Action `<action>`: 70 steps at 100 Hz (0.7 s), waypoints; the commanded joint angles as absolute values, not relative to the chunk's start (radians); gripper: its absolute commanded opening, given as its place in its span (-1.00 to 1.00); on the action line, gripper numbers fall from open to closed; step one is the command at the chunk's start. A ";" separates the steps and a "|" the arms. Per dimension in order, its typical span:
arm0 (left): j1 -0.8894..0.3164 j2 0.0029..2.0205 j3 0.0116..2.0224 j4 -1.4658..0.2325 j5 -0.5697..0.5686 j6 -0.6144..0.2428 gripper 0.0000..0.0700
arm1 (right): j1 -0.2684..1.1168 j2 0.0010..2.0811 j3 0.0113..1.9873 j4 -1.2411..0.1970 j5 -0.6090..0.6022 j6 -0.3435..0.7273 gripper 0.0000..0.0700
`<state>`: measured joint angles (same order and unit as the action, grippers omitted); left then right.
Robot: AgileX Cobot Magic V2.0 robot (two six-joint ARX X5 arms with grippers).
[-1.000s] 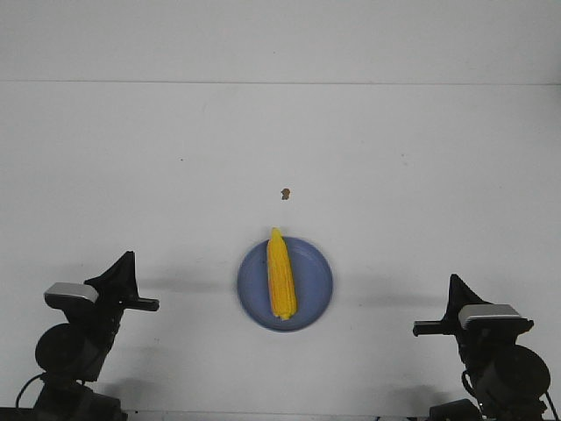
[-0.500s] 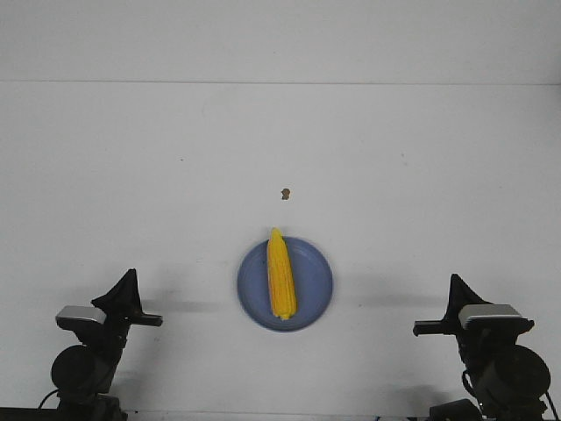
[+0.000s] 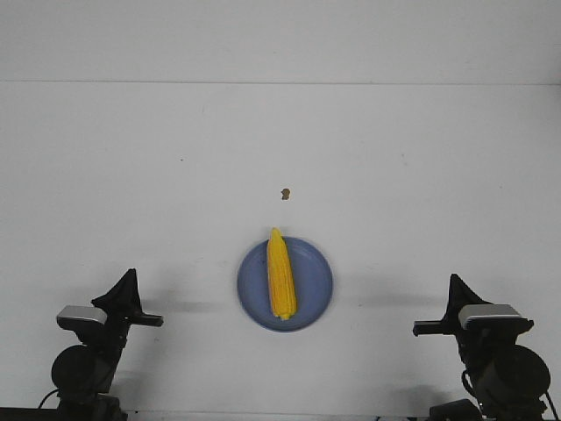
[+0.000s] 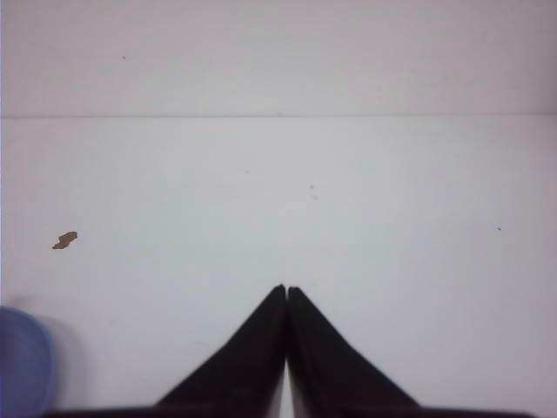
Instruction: Place corn on plate with both arms
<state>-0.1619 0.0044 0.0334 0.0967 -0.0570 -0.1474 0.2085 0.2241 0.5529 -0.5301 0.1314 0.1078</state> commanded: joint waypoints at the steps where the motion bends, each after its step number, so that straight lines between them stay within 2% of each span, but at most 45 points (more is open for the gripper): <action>1: -0.164 0.003 0.016 0.106 -0.060 -0.150 -0.96 | 0.210 0.228 0.562 -0.516 0.132 0.104 -1.00; 44: -0.164 0.003 0.015 0.106 -0.060 -0.150 -0.96 | 0.210 0.228 0.556 -0.509 0.134 0.103 -1.00; 49: -0.164 0.003 0.016 0.106 -0.060 -0.150 -0.96 | 0.199 0.221 0.550 -0.503 0.160 0.065 -1.00; 58: -0.164 0.003 0.016 0.107 -0.060 -0.150 -0.96 | 0.165 0.182 0.511 -0.447 0.150 0.064 -1.00; 70: -0.164 0.003 0.016 0.107 -0.060 -0.150 -0.96 | 0.114 0.100 0.397 -0.296 0.149 0.076 -1.00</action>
<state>-0.1619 0.0044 0.0334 0.0967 -0.0570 -0.1474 0.1287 0.1257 0.4412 -0.3634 0.1516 0.0814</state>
